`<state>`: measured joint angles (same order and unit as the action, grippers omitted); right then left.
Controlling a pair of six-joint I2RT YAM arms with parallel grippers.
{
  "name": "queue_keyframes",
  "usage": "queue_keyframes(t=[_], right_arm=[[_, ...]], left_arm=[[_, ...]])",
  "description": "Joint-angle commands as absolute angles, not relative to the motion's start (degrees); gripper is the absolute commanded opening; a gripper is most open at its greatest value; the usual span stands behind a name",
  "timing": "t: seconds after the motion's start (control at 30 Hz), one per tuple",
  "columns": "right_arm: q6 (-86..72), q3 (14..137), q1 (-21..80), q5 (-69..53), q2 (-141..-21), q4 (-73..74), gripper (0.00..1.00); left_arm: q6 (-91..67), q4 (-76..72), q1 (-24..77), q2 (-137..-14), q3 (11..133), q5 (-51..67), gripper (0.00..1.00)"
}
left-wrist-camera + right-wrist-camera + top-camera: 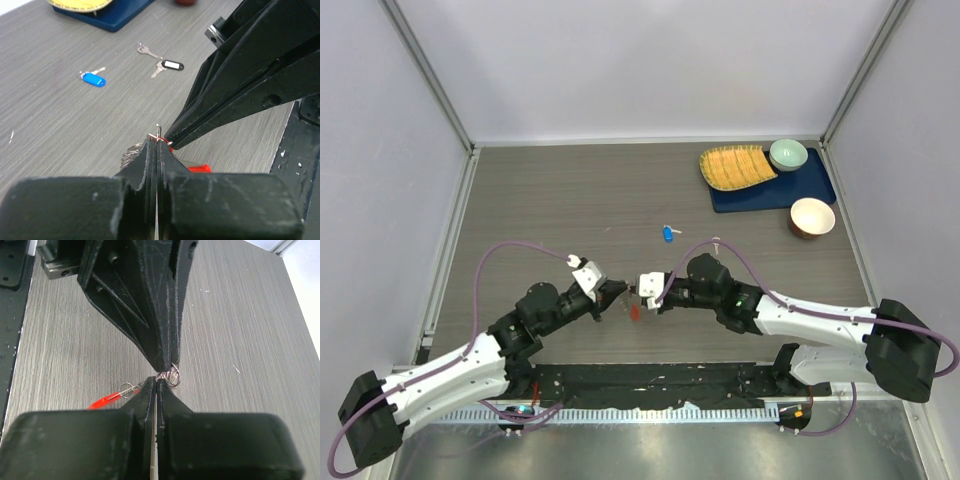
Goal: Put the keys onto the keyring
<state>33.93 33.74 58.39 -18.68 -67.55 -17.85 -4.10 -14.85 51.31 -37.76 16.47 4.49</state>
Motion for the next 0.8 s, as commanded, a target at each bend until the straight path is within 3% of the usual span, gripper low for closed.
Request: queue_keyframes(t=[0.0,0.2,0.43,0.47,0.77], right_arm=[[27.17,31.91,58.97,-18.37,-67.94,-27.77,0.02],[20.66,30.59,58.89,-17.49,-68.03,-30.23,0.05],[15.83,35.58,55.12,-17.48,-64.52,-18.66,0.18],[14.52,36.20,53.80,-20.54,-63.90,-17.50,0.23],[7.04,39.55,39.12,-41.90,-63.81,-16.08,0.32]], left_arm=[[-4.57,-31.28,51.33,-37.53,14.69,1.32,0.00],[-3.78,-39.90,51.24,-39.55,12.04,0.61,0.00],[-1.41,-42.19,51.33,-39.46,10.72,1.49,0.00],[-1.15,-42.10,51.24,-39.29,10.64,1.49,0.00],[1.49,-42.97,51.33,-38.32,10.02,2.02,0.00]])
